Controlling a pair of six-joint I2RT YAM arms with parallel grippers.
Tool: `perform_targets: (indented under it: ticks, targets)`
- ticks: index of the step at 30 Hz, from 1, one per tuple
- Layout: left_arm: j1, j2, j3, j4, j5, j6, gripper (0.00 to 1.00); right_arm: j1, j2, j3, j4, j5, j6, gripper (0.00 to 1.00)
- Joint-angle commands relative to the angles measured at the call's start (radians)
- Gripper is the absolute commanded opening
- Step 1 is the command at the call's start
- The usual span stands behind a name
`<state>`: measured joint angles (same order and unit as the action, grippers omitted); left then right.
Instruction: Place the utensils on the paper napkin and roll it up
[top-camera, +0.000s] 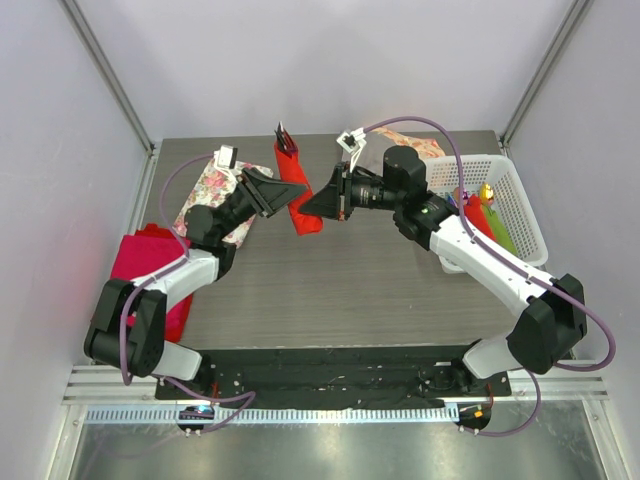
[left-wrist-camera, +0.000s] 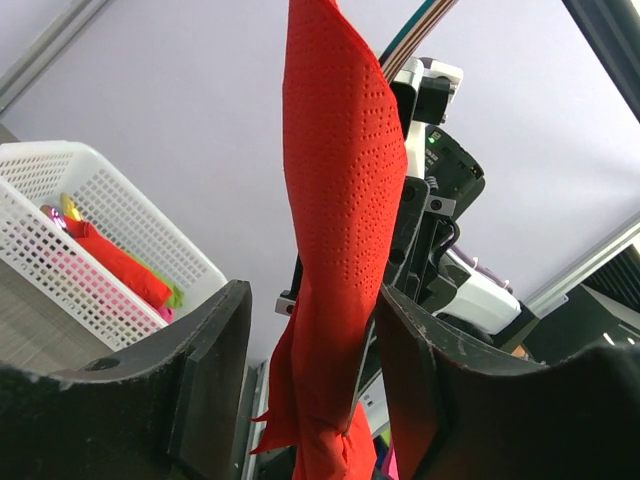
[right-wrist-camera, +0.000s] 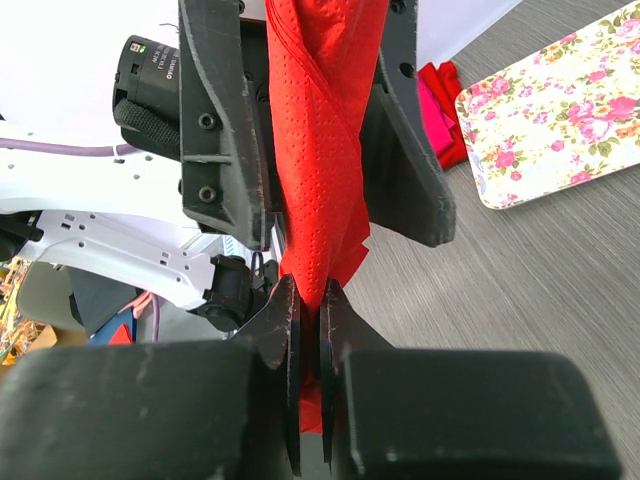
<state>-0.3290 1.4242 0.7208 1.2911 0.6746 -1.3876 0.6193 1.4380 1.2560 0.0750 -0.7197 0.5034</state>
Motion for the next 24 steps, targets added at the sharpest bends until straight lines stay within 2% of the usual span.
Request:
perform_targets:
  ticks: [1,7,12,15,18,19,21,23,24]
  targets:
    - [-0.001,-0.004,0.034,0.088,0.022,0.001,0.53,0.0,-0.041,0.026,0.078,0.005,0.0,0.01]
    - [-0.002,-0.002,0.031,0.089,0.043,-0.004,0.45,0.0,-0.036,0.031,0.078,0.012,0.003,0.01]
    - [-0.002,-0.002,0.029,0.093,0.051,-0.008,0.45,0.0,-0.031,0.034,0.085,0.012,0.01,0.01]
    - [-0.002,0.002,0.034,0.096,0.051,-0.008,0.41,0.0,-0.028,0.037,0.085,0.012,0.011,0.01]
    - [-0.004,0.005,0.035,0.108,0.054,-0.01,0.27,0.002,-0.027,0.037,0.085,0.012,0.014,0.01]
    - [-0.004,0.008,0.037,0.114,0.056,-0.016,0.15,0.002,-0.027,0.037,0.086,0.012,0.014,0.01]
    - [-0.004,0.012,0.034,0.14,0.046,-0.022,0.03,0.0,-0.024,0.037,0.085,0.005,0.014,0.01]
    - [-0.004,0.01,0.026,0.152,0.02,-0.025,0.0,0.002,-0.018,0.036,0.075,-0.006,0.011,0.02]
    - [-0.005,0.01,0.026,0.154,0.013,-0.022,0.0,0.0,-0.019,0.03,0.066,-0.01,0.007,0.09]
